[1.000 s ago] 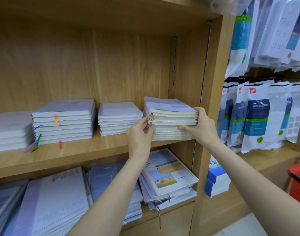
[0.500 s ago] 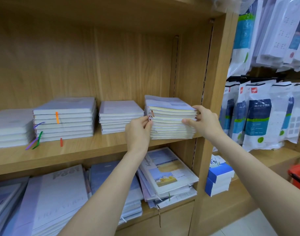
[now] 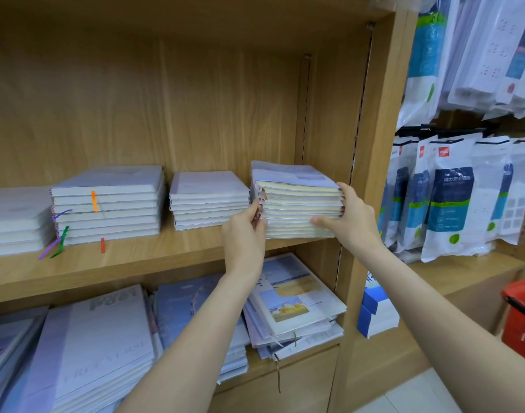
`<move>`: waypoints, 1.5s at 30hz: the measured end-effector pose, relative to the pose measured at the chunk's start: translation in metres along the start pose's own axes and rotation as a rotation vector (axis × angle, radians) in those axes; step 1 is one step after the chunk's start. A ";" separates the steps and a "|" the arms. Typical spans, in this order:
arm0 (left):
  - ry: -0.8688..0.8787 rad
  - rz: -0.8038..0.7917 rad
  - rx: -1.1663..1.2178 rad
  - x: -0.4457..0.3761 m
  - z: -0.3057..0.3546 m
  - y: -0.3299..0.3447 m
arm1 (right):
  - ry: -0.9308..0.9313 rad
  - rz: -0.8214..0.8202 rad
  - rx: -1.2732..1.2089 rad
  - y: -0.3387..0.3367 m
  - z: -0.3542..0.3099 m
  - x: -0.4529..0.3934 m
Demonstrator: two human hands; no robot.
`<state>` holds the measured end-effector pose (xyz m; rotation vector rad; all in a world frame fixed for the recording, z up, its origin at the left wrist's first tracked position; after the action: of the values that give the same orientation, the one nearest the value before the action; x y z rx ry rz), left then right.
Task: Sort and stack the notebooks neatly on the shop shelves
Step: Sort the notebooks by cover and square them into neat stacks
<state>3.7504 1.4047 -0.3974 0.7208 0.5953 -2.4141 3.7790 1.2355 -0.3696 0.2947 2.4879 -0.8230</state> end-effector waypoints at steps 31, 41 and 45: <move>-0.008 -0.039 0.264 -0.017 0.020 -0.005 | 0.003 0.048 -0.181 -0.020 -0.001 -0.014; -0.037 0.074 0.093 -0.025 0.020 -0.002 | 0.007 0.095 -0.171 -0.016 0.003 -0.017; 0.006 0.037 0.081 -0.025 0.017 -0.004 | 0.016 0.147 -0.176 -0.014 0.003 -0.018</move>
<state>3.7596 1.4079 -0.3685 0.7663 0.4849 -2.4136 3.7907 1.2212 -0.3554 0.4170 2.4983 -0.5400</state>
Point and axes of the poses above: each hand's wrist, its own x-axis away from the middle knuckle, its own y-axis out of the palm, z = x × y, the point moved 1 cm from there along -x, towards the middle knuckle, and after that the axes turned 1 degree about z, right-handed, at the moved point
